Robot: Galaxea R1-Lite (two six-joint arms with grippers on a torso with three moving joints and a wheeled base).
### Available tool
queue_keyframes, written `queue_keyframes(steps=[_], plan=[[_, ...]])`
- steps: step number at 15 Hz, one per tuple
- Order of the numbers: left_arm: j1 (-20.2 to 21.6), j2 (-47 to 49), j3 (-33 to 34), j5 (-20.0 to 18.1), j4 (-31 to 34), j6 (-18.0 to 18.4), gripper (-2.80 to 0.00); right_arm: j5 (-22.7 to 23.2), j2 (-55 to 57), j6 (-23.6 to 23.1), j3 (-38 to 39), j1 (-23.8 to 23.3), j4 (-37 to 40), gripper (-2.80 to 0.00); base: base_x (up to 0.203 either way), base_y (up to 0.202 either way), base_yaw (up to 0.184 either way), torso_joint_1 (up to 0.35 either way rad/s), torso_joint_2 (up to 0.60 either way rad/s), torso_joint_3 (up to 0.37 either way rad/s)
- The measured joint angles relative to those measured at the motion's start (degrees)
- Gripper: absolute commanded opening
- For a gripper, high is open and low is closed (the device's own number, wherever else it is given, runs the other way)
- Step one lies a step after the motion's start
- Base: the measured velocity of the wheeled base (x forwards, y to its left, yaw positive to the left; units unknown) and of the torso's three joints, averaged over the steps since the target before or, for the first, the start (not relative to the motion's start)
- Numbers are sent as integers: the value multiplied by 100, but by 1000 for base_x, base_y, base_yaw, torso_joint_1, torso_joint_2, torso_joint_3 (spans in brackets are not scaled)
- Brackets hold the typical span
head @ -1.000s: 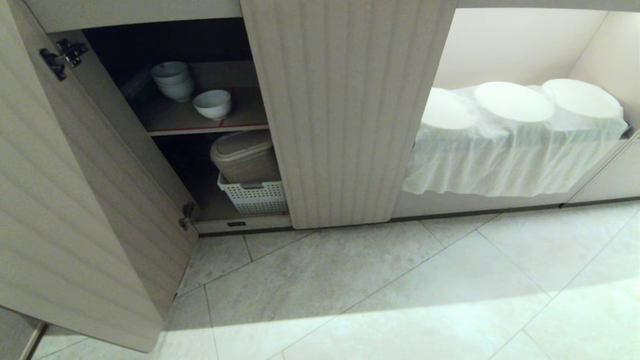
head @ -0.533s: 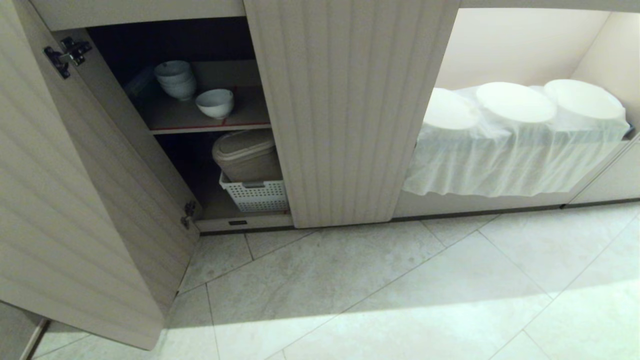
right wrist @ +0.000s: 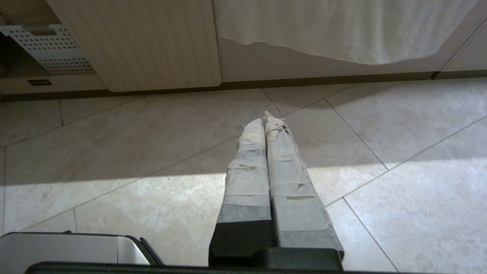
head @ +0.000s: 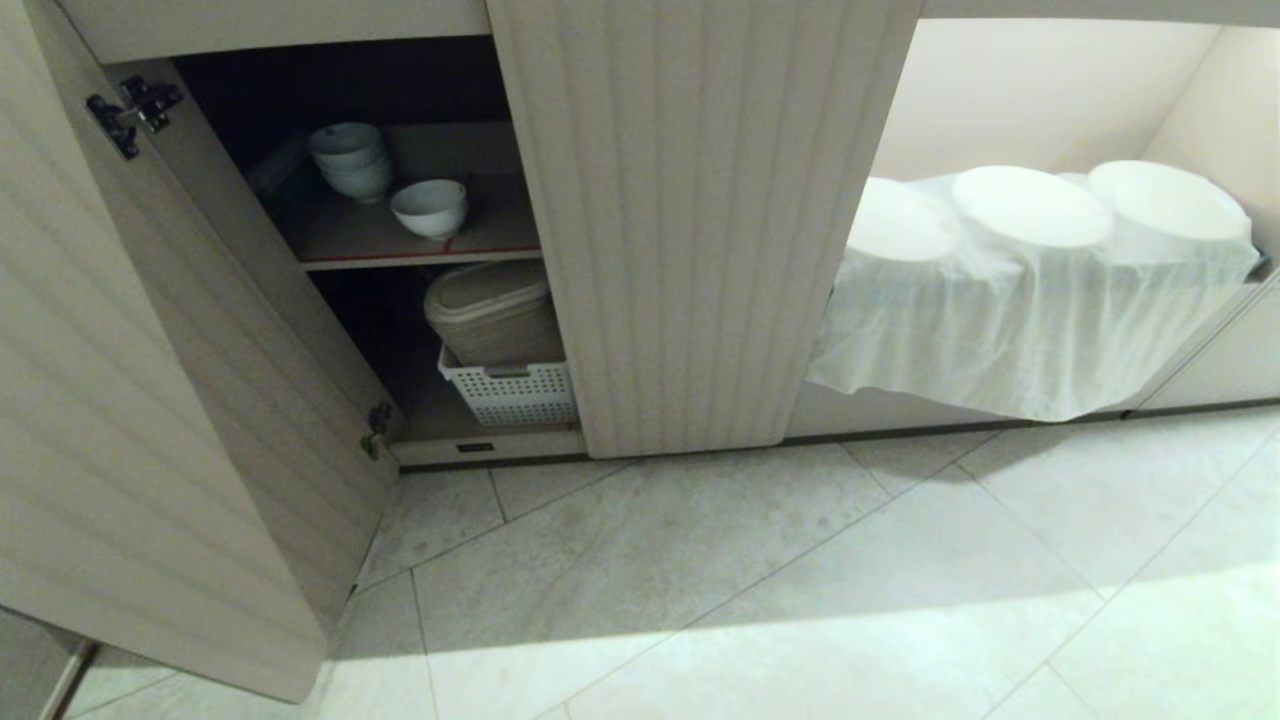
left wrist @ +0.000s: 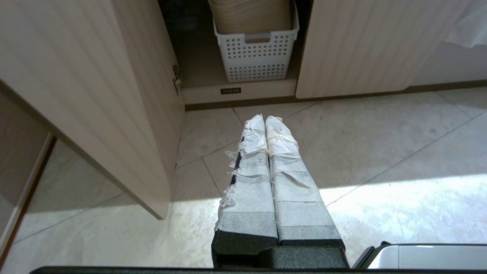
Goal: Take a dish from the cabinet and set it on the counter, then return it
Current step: Take the bowl from the cabinet
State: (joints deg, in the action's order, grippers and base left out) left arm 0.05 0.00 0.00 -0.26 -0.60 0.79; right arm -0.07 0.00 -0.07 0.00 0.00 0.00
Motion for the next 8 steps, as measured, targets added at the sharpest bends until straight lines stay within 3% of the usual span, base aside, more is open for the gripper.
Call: queue_keyframes(steps=[8], plan=[[0,0,0,10,0,-5,-280,-2,0,0,0,0,0,-280,193,0,2,2,2,3]])
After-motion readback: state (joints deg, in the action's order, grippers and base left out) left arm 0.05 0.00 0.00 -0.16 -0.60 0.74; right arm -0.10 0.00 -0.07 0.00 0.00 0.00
